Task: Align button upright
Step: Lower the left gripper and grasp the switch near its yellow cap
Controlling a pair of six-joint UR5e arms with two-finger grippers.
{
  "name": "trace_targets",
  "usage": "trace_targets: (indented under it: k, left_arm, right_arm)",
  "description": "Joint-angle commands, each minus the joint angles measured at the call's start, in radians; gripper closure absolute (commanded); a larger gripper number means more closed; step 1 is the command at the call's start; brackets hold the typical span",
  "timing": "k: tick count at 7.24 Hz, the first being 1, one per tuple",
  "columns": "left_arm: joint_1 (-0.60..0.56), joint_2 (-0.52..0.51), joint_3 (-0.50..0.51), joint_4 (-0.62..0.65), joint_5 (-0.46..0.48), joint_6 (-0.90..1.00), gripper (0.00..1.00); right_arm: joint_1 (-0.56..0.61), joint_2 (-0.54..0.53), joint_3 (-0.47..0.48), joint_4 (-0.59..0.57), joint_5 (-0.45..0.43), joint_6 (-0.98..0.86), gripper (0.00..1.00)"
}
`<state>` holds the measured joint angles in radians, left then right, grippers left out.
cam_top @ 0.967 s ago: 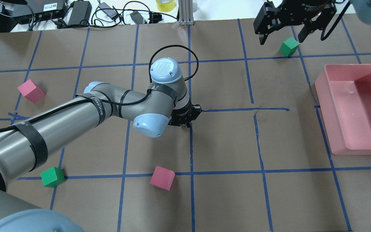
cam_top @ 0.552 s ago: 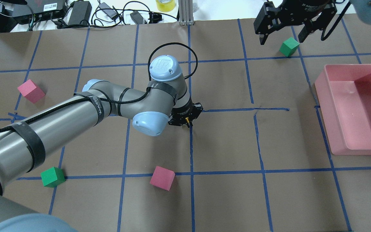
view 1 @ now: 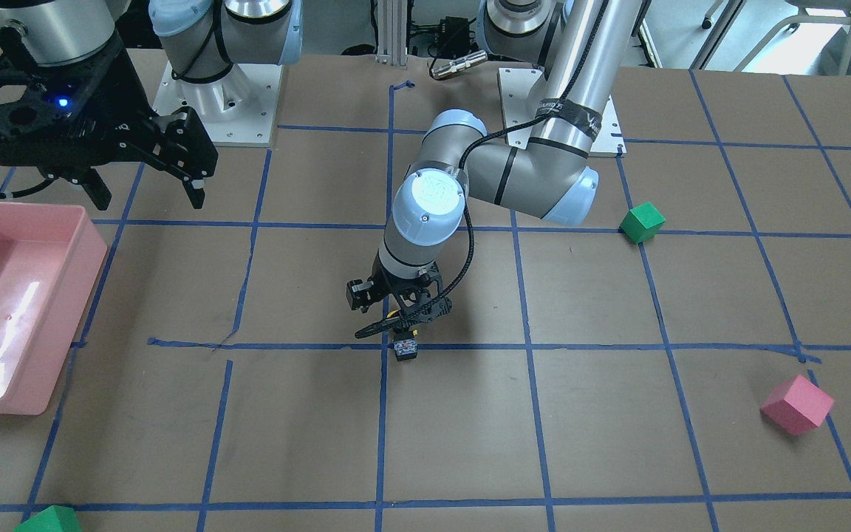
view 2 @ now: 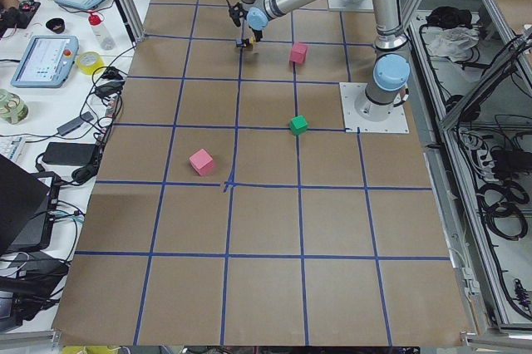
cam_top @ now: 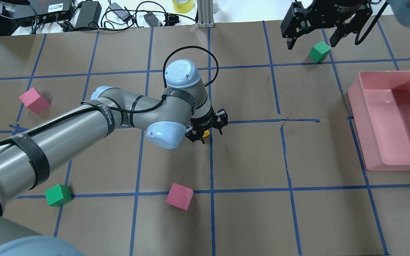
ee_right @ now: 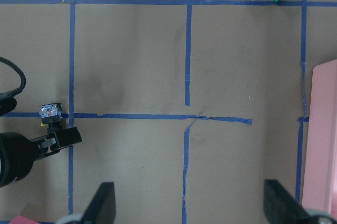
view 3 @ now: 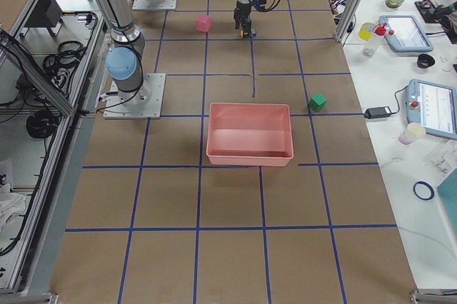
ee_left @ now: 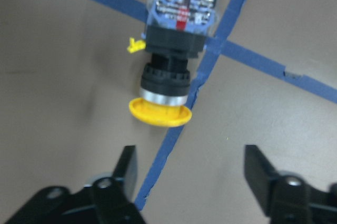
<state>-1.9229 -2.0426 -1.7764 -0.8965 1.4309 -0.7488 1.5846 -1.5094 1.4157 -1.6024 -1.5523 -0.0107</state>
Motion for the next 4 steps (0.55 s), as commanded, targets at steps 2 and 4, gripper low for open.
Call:
trace_targets:
  k: [2,4]
  left_arm:
    - [0.002,-0.022,0.011,0.004,0.127,0.032,0.00]
    - [0.001,-0.040,0.011,0.004,0.119,0.029,0.00]
  right_arm:
    - [0.000,0.000,0.000,0.001,0.000,0.000,0.00]
    - [0.000,0.000,0.000,0.001,-0.003,0.000,0.00]
